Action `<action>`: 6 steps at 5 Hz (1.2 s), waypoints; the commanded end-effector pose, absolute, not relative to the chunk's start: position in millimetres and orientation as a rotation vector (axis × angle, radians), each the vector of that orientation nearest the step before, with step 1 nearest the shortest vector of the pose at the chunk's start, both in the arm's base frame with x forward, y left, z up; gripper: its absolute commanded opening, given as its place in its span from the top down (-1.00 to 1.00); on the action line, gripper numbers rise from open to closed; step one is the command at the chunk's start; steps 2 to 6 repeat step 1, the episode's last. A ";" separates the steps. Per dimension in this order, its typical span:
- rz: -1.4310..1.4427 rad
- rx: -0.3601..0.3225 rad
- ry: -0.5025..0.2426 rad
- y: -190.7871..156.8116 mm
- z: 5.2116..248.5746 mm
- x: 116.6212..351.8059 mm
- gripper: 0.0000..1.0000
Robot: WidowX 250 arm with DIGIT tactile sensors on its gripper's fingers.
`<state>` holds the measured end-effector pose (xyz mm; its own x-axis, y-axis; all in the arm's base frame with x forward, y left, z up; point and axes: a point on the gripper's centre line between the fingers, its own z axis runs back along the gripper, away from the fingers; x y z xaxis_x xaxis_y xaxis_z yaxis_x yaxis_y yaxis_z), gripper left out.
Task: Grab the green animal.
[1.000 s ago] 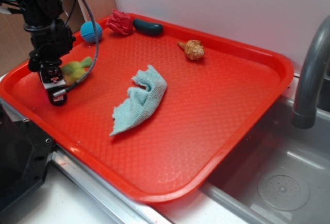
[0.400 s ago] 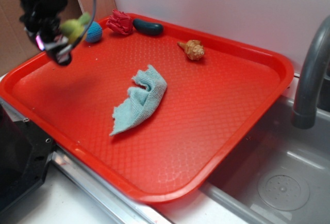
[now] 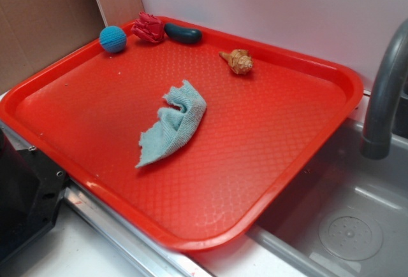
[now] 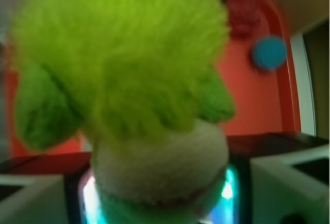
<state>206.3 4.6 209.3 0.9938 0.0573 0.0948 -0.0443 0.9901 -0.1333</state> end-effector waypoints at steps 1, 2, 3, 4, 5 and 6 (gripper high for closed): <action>0.074 -0.113 -0.234 8.7 255.9 201.1 1.00; 0.074 -0.113 -0.234 8.7 255.9 201.1 1.00; 0.074 -0.113 -0.234 8.7 255.9 201.1 1.00; 0.074 -0.113 -0.234 8.7 255.9 201.1 1.00; 0.074 -0.113 -0.234 8.7 255.9 201.1 1.00; 0.074 -0.113 -0.234 8.7 255.9 201.1 1.00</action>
